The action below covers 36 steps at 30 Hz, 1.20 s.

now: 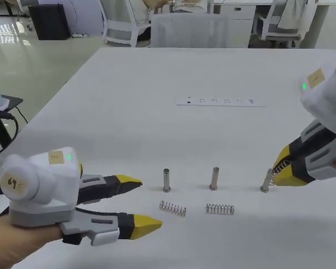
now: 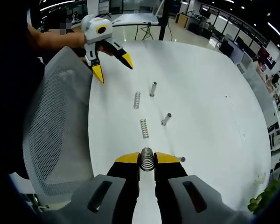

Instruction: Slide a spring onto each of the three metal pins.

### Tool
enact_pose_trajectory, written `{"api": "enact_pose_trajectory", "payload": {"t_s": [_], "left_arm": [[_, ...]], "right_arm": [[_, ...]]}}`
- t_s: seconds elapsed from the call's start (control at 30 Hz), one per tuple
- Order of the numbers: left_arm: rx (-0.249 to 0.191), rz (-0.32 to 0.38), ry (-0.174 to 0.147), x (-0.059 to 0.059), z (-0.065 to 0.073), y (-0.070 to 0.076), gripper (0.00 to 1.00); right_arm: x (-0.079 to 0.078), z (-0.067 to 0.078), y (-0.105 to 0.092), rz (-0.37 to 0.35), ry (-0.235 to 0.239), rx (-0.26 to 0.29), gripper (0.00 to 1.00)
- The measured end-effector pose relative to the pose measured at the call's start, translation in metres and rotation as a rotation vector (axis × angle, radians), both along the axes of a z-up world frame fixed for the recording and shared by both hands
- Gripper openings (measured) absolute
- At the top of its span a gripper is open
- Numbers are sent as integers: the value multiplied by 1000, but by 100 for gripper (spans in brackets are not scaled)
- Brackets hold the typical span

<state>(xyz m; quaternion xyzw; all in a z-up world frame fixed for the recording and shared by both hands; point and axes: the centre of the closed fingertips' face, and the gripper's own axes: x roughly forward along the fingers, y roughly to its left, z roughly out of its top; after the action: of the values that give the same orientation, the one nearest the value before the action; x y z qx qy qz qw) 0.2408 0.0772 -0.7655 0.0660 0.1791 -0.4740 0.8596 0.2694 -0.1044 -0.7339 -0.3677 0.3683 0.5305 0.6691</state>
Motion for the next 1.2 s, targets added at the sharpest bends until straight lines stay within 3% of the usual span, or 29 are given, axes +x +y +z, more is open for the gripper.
{"api": "enact_pose_trajectory", "payload": {"t_s": [0.5,0.87,1.2], "left_arm": [[-1,3,5,-2,-2,-2,46],[-3,16,1,-1,-2,1,47],[-7,43,-5,2,-2,5,48]], "right_arm": [[35,-8,-30,-57,-13,-74,9],[57,-11,-29,-65,-15,-105,9],[66,-16,-28,-63,-14,-123,9]]}}
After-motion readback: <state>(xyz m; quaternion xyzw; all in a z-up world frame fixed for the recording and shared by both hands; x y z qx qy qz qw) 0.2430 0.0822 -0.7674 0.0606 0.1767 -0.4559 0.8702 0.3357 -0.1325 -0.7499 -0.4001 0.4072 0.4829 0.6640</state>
